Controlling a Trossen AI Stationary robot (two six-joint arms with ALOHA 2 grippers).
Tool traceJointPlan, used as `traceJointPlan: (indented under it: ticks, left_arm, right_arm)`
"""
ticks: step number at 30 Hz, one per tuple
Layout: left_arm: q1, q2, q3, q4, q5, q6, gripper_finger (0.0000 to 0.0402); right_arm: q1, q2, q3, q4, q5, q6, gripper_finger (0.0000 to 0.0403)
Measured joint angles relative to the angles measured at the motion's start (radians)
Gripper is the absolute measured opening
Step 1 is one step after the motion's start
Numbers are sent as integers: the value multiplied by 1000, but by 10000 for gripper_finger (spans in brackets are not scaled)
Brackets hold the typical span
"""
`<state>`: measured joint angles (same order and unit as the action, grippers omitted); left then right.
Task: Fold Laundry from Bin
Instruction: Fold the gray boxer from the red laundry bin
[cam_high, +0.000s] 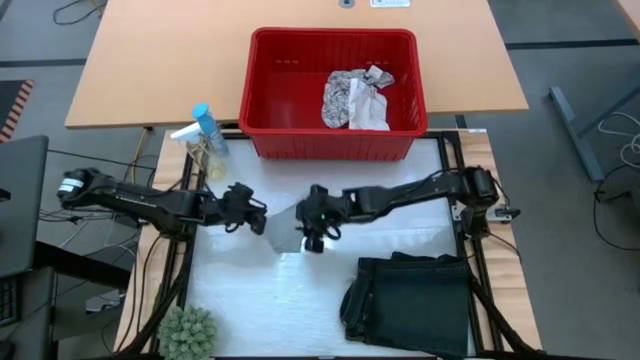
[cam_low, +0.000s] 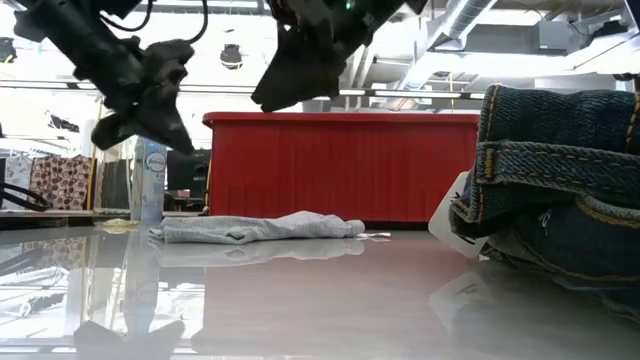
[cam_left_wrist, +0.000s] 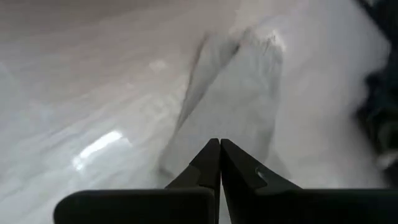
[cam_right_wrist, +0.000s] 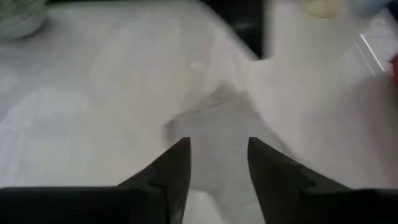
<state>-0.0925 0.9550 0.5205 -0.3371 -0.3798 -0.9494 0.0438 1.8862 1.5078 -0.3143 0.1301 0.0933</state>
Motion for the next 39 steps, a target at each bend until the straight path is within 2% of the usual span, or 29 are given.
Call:
traceJointPlan:
  ticks: [4,7,11,15,18,25,31,39]
  left_arm:
    - [-5,11,0,-60,-1,11,0]
    - [-5,45,0,-58,-30,13,0]
    - [-5,117,0,-7,-42,90,9]
    - [10,188,0,55,-31,154,40]
    - [60,237,0,69,44,175,72]
    - [141,330,0,129,158,211,138]
    - [151,357,0,171,227,206,148]
    - [151,350,0,171,220,185,146]
  right_arm:
    - [-88,0,0,-61,5,-23,197]
    - [-164,1,0,-56,-11,-24,186]
    - [-244,3,0,-52,-121,-8,160]
    - [-262,39,-2,-74,-137,-19,129]
    - [-264,66,2,-52,-182,-45,109]
    - [-292,122,-2,-77,-250,-92,100]
    - [-287,179,3,-48,-290,-113,78]
    - [-290,240,2,-18,-288,-122,53]
